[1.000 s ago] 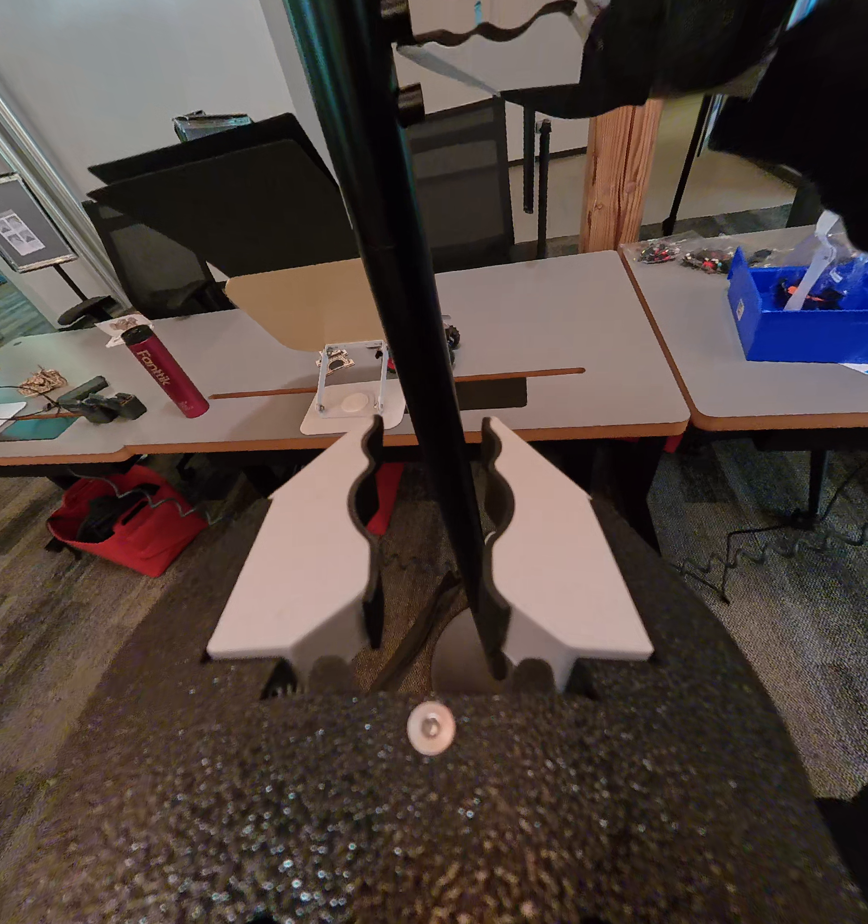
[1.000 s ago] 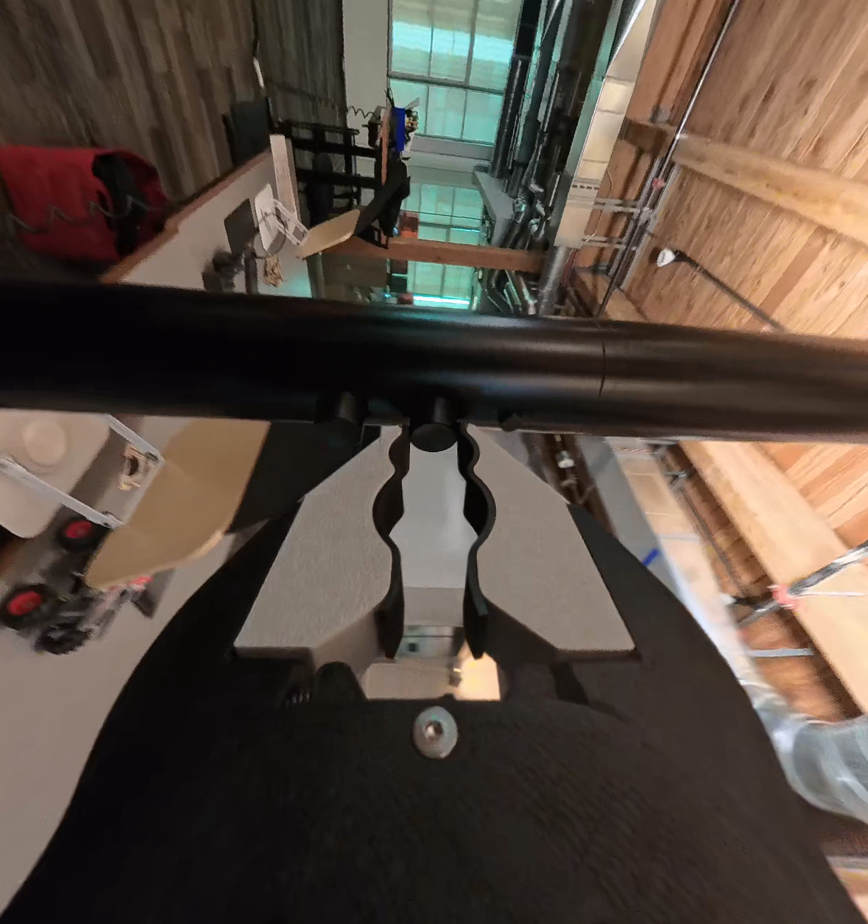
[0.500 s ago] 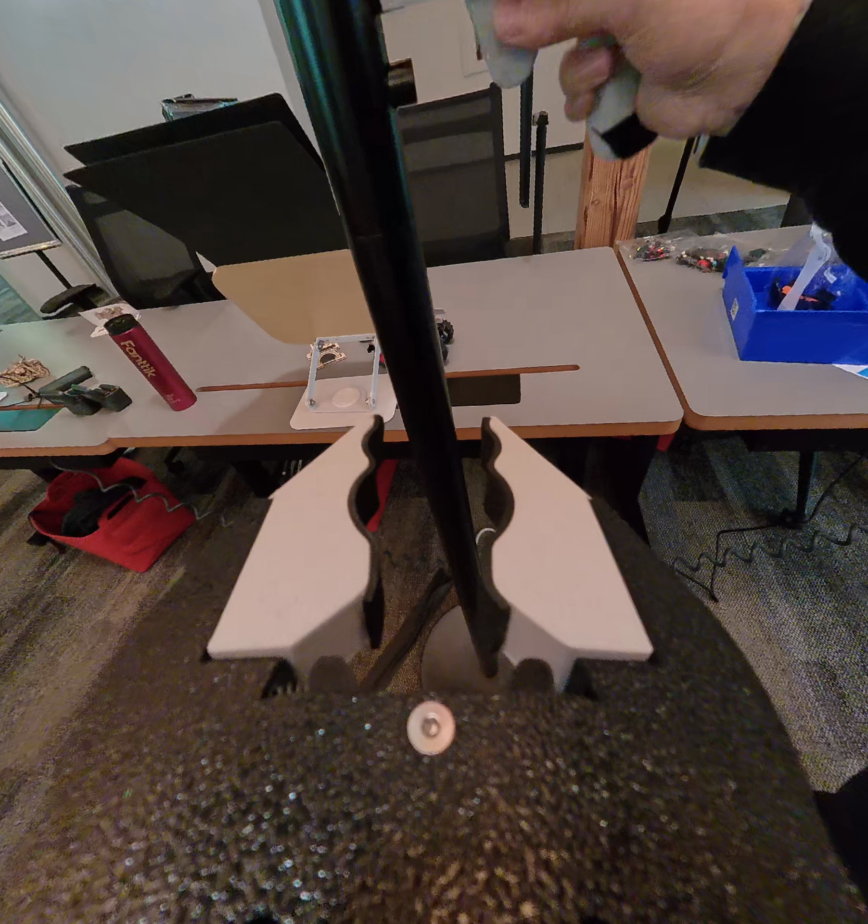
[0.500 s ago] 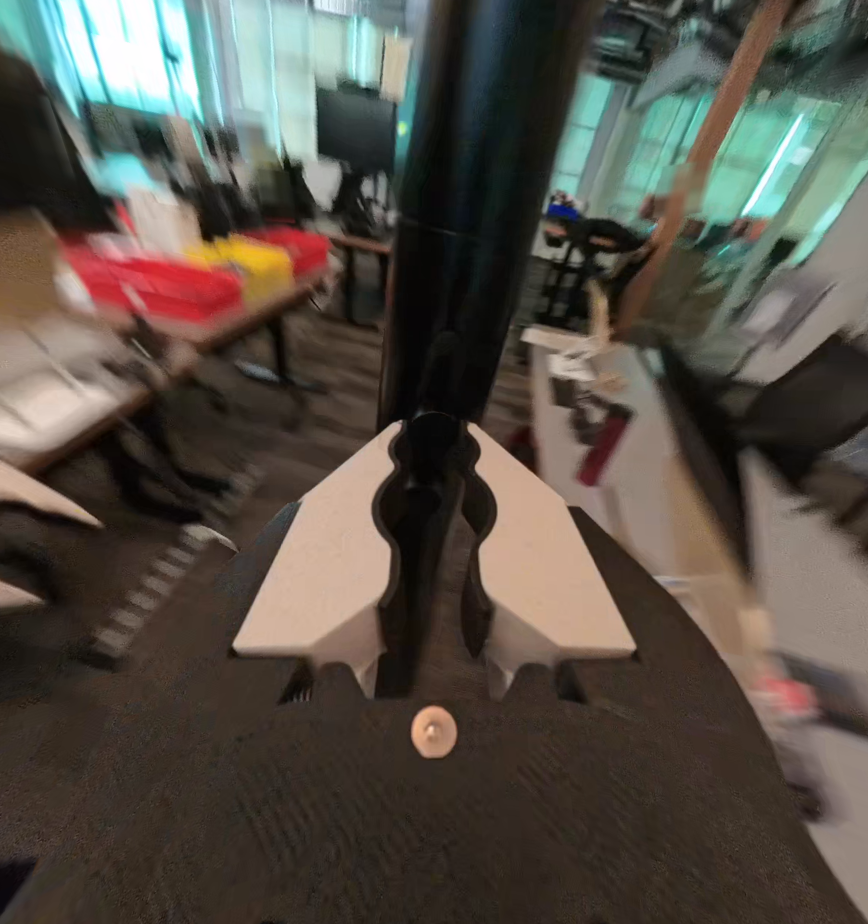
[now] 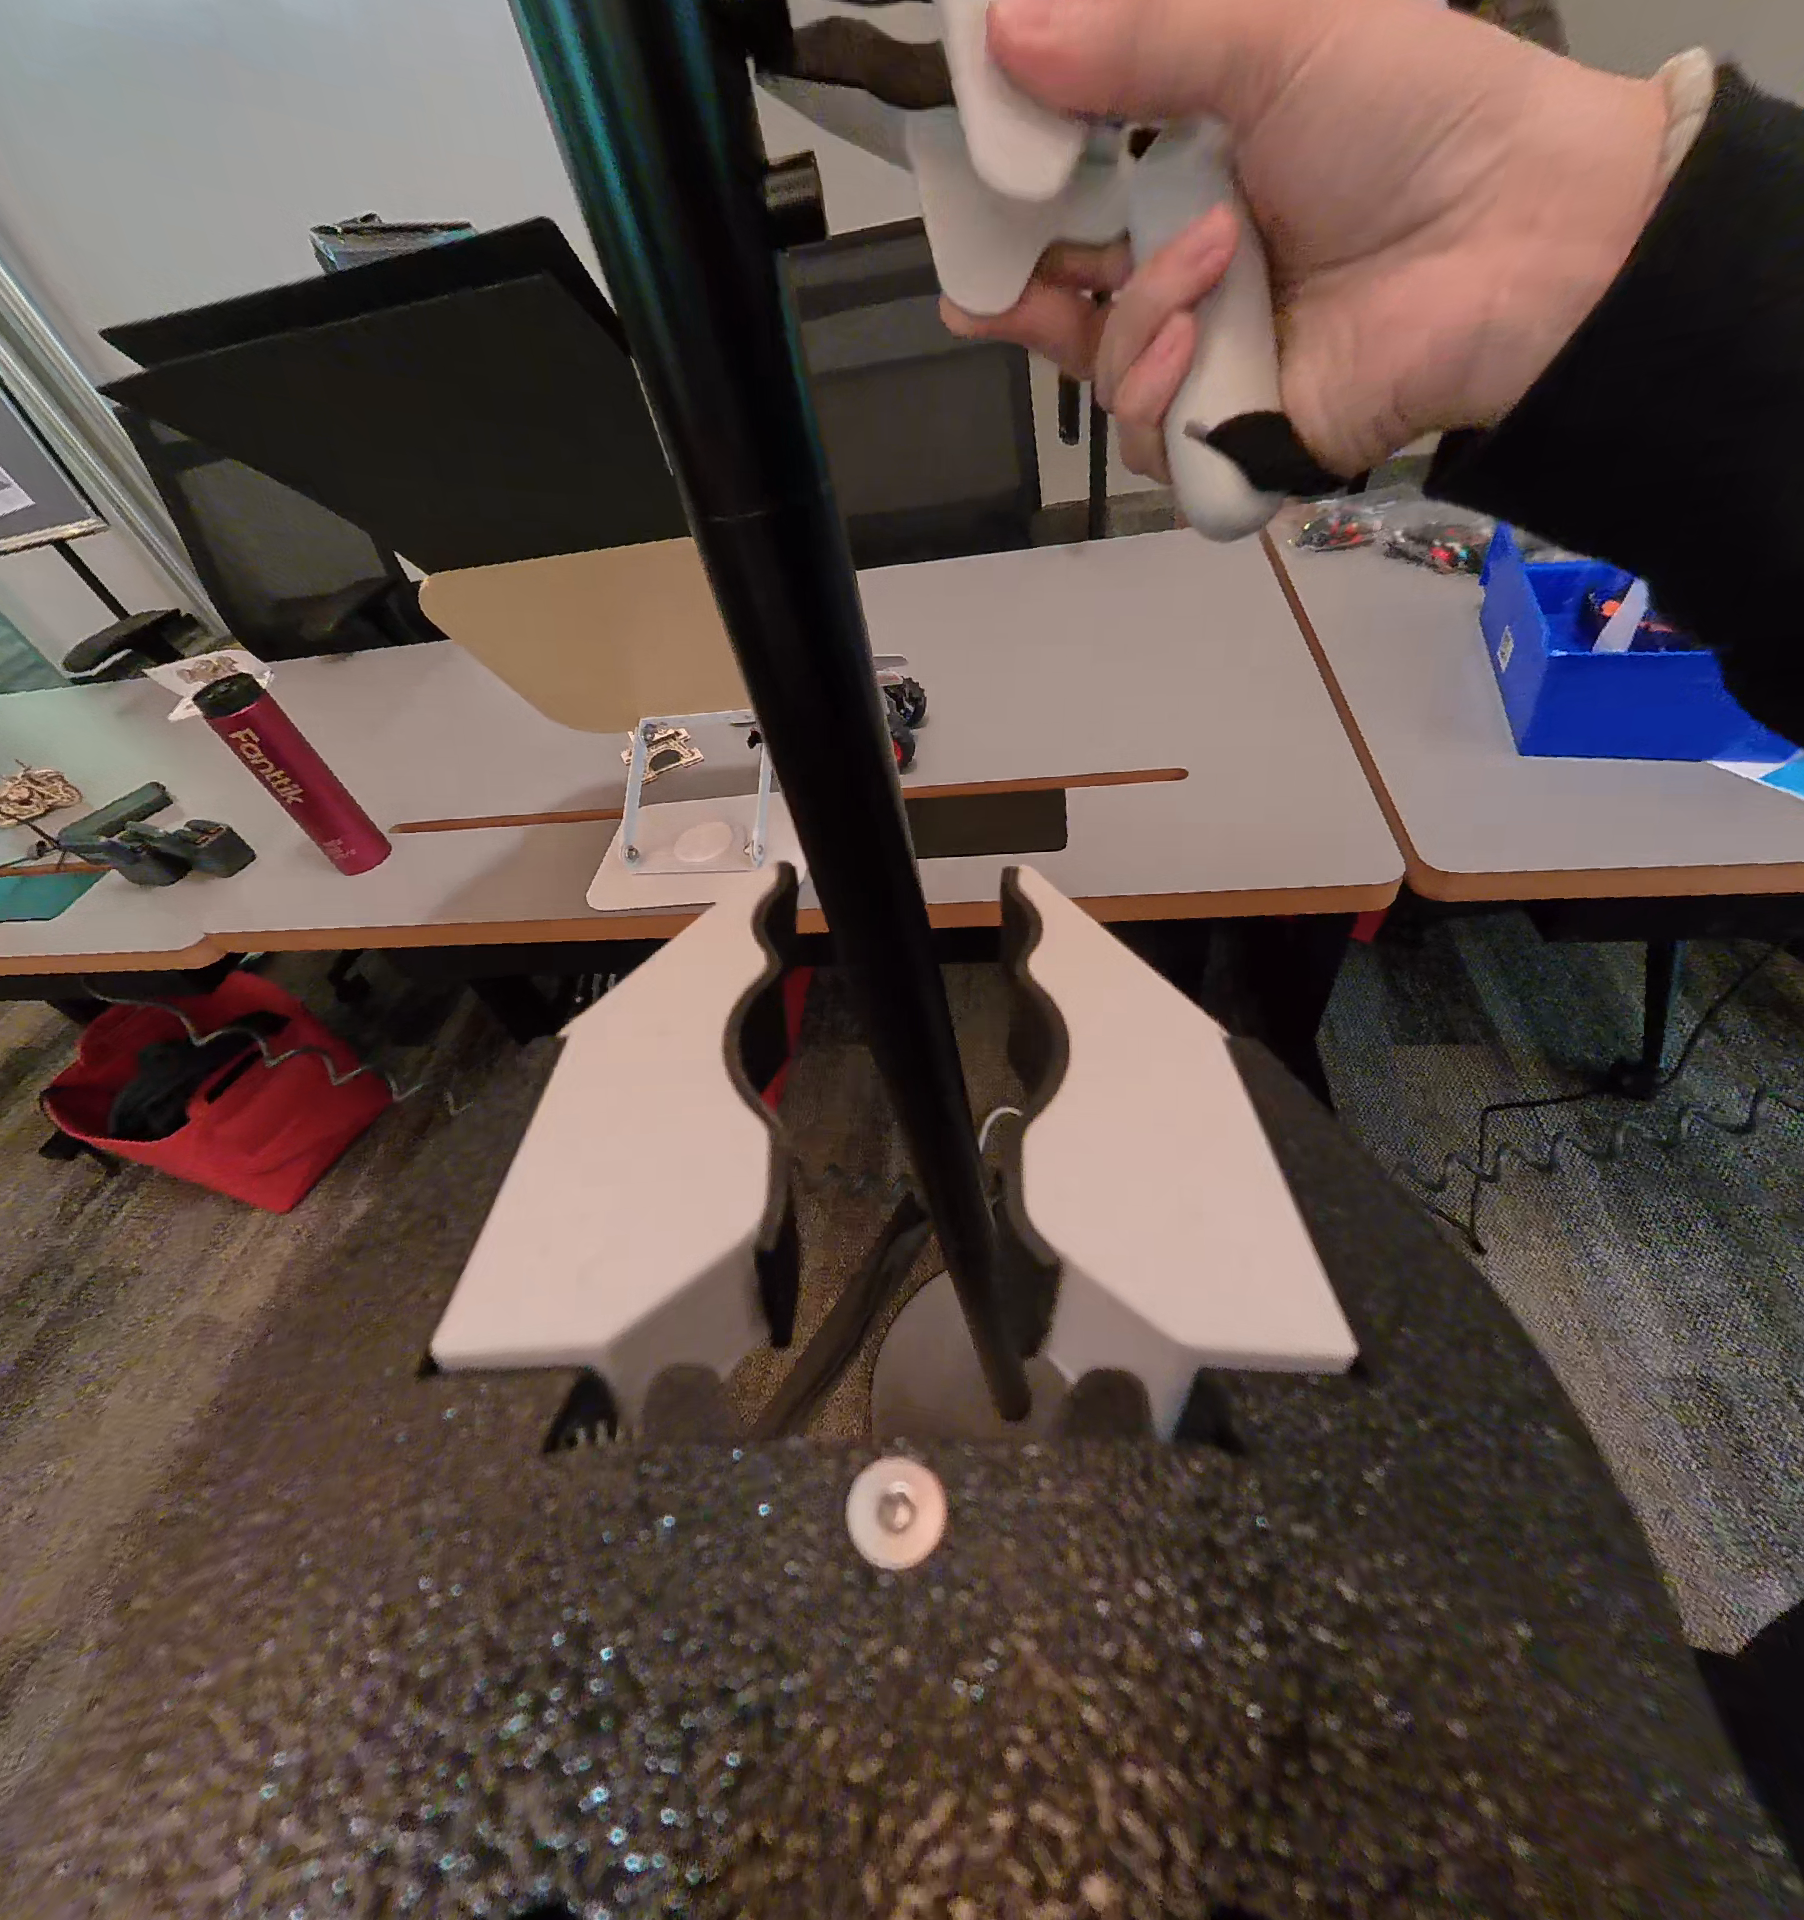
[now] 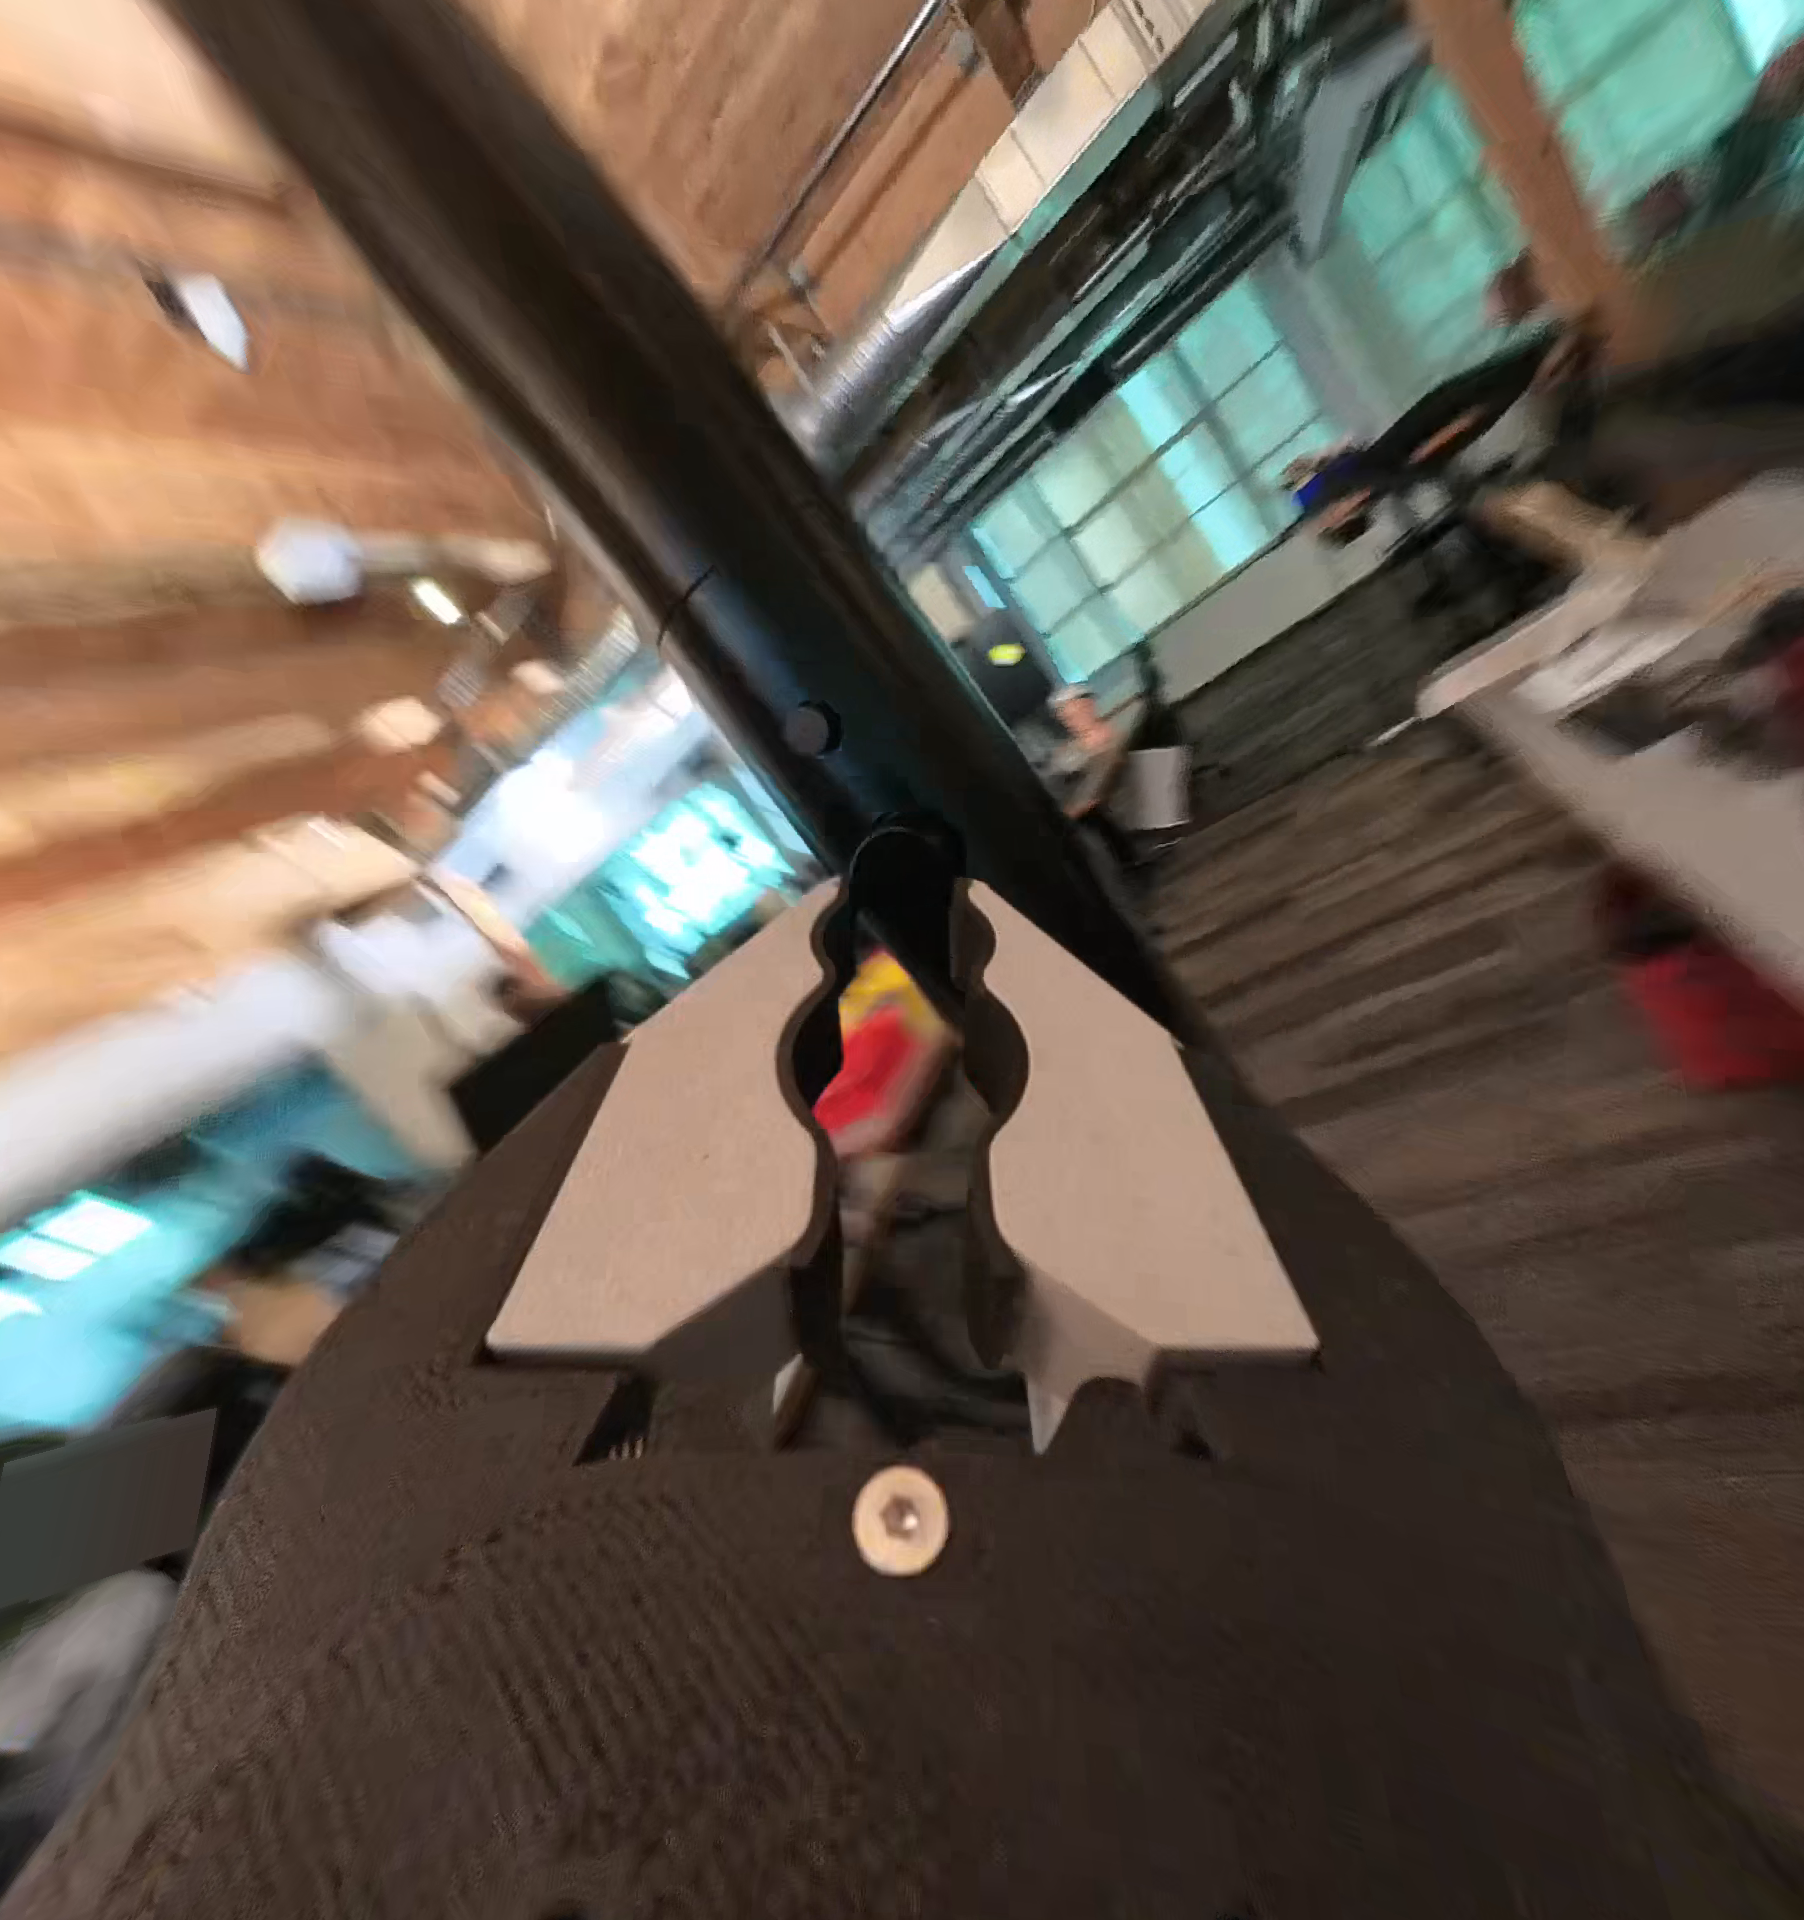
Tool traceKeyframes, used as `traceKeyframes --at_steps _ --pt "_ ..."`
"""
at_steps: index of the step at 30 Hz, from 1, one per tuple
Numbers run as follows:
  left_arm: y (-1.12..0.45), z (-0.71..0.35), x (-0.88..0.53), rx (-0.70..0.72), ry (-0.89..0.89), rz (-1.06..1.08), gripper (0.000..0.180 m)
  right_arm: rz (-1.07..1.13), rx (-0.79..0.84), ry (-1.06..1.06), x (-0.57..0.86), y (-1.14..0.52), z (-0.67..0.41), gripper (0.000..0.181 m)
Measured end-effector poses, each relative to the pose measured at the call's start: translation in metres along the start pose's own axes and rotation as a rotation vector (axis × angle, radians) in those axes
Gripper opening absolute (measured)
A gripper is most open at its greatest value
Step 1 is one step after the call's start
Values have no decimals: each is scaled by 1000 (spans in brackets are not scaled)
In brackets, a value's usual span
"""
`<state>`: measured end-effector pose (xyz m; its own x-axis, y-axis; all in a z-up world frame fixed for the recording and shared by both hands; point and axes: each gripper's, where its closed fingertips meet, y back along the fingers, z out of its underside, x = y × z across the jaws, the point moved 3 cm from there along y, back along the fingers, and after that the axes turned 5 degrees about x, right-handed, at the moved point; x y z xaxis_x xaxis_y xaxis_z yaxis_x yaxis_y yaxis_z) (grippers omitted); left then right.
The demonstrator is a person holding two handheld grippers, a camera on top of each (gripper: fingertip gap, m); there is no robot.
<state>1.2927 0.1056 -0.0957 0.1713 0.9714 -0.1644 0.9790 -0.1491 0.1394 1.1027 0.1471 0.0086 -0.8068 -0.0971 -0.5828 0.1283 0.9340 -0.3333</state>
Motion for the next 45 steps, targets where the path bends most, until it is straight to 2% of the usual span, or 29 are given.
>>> traceKeyframes --at_steps 4,10,15,19,24,27,31,35,39,45 --pt "4 2 -4 -3 9 -10 37 117 -67 683 -6 0 -5 17" --pt "9 3 -4 -5 8 -12 37 82 -187 1174 -13 -9 -5 21" --pt "14 7 -6 -10 14 -17 37 -12 -273 1433 -14 -8 -7 16" --pt "20 8 -7 -11 14 -17 37 -93 -325 1542 -13 -4 -8 15" --pt "24 11 -12 -11 26 -28 37 -83 -454 1776 -5 0 -11 16" --pt "25 13 -13 -10 31 -27 37 -85 -492 1870 -5 -2 -10 16" --pt "23 12 -12 -10 30 -19 37 -71 -502 2104 -7 -3 -8 17" --pt "17 12 -9 -11 31 -2 37 -8 -523 2026 -8 -4 -10 16" --pt "11 12 -5 -9 32 19 37 33 -503 1598 -8 -4 -11 17" --pt "3 12 1 -10 33 41 37 71 -313 848 -5 -3 -11 17"
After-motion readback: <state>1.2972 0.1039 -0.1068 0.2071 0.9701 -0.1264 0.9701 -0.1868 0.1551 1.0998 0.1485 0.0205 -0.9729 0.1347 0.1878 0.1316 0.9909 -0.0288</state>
